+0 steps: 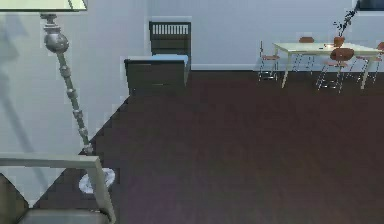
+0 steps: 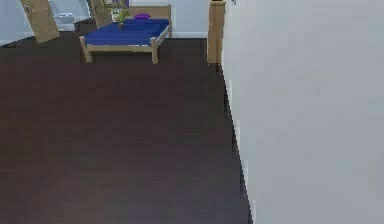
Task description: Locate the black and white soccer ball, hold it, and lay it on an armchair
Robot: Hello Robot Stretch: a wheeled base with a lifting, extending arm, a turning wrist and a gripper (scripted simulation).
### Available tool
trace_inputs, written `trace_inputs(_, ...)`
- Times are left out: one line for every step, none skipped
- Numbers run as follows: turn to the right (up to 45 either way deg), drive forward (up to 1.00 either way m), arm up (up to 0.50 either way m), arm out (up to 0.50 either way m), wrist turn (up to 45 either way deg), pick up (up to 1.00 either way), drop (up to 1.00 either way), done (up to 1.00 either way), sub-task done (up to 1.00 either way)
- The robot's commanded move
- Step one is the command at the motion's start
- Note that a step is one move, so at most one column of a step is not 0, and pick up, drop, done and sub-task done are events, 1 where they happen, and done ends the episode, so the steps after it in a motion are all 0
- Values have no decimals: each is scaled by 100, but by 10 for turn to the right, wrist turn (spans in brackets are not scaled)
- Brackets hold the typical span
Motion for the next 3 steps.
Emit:
trace_inputs(300,0,0,0,0,0,0,0,0)
trace_inputs(0,5,0,0,0,0,0,0,0)
trace_inputs(-450,0,0,0,0,0,0,0,0)
